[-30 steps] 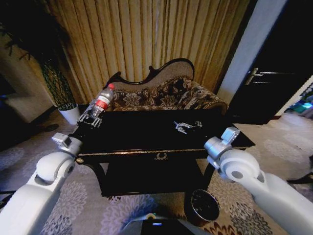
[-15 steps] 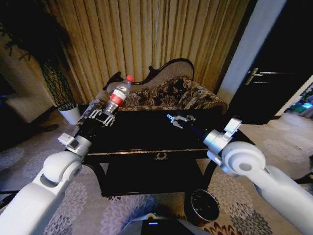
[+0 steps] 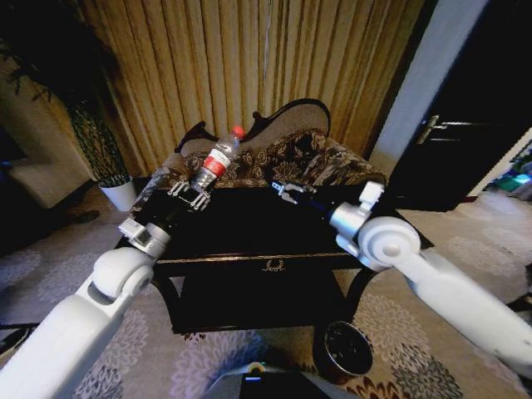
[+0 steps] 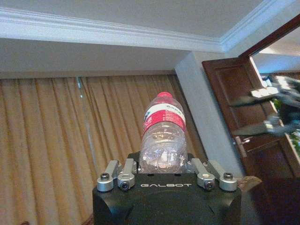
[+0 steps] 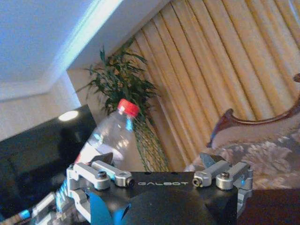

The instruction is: Move to the front of the table and place the trash on the table into the trash bin.

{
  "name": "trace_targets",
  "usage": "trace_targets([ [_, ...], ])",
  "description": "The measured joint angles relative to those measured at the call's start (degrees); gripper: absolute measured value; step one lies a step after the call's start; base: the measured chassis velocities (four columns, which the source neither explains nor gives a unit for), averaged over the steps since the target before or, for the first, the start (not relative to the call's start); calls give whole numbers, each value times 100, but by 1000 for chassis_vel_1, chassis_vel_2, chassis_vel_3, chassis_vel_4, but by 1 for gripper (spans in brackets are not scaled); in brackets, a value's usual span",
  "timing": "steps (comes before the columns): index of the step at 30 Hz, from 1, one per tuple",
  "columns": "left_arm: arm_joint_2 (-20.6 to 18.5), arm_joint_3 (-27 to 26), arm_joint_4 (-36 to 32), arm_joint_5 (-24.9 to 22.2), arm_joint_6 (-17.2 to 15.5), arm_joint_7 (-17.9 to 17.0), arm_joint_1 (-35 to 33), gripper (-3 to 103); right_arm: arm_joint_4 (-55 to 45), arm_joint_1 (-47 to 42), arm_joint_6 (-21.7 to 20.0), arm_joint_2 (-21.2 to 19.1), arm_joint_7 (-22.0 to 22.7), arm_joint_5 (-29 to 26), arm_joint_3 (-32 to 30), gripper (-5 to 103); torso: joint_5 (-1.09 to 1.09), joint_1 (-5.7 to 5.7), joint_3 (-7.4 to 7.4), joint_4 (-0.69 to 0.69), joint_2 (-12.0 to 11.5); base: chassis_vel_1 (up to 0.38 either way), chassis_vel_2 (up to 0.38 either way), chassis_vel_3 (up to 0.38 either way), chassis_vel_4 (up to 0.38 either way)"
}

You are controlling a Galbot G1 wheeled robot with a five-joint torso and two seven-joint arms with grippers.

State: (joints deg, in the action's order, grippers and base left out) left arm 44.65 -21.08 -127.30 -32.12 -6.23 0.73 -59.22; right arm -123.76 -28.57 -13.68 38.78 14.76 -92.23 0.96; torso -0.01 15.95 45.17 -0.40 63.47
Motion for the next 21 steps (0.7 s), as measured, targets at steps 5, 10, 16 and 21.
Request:
trace_targets([
  [5,29,179,-25,2,-20,-17,44,41,144,258,-27,198,4,-60,151,100,0,0,0,0,0,0,0,0,0],
  [10,-28,396,-73,24,-53,-63,114,41,201,367,-85,325,3,-74,319,100,0,0,0,-1,0,0,0,0,0],
  [16,-110,607,-62,-25,-84,-90,371,41,221,398,-126,427,-19,-35,391,100,0,0,0,-1,0,0,0,0,0],
  [21,-105,832,-38,-54,-114,-140,555,41,223,437,-140,428,-28,49,495,100,1,0,0,-2,0,0,0,0,0],
])
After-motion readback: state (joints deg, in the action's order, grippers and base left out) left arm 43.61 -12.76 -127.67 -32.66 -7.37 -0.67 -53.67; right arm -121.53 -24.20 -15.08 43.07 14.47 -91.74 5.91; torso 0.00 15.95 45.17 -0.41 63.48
